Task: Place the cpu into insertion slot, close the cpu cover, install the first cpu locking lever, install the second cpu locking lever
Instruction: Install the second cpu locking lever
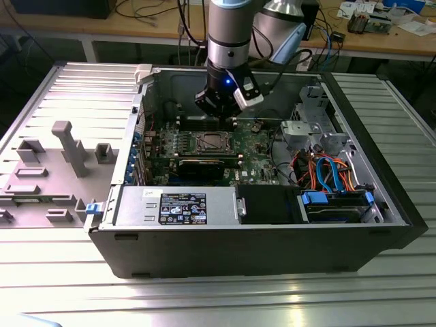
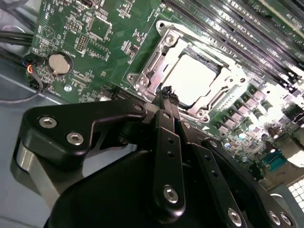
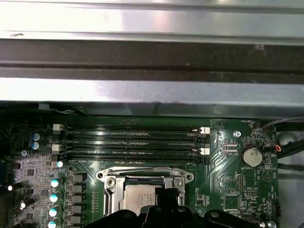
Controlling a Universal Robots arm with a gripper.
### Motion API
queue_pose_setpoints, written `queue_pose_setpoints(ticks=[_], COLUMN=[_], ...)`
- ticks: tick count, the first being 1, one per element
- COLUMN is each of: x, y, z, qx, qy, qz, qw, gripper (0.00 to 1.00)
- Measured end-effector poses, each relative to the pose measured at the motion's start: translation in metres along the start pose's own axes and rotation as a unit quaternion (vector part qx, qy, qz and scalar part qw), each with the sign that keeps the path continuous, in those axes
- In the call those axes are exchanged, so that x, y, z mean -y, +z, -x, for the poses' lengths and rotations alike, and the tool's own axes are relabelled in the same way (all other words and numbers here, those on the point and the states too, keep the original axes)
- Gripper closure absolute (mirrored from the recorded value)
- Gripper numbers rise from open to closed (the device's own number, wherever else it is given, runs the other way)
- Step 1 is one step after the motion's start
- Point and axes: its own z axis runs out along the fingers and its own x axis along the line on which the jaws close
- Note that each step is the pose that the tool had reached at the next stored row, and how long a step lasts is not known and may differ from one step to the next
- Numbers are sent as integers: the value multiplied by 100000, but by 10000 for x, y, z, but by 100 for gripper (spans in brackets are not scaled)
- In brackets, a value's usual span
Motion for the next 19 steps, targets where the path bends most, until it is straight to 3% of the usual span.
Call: queue_pose_setpoints(ticks=[1, 2, 4, 13, 15, 17, 19], x=[44, 76, 201, 474, 545, 585, 636], y=[-2, -5, -13, -29, -34, -36, -40], z=[-1, -2, -4, -10, -12, -12, -13], qx=[23, 31, 49, 81, 92, 101, 90], qy=[40, 61, 78, 107, 118, 121, 135], qz=[810, 1236, 2273, 3619, 4176, 4498, 5162], qw=[99997, 99992, 99974, 99934, 99913, 99899, 99867], gripper=[89, 89, 89, 89, 89, 89, 89])
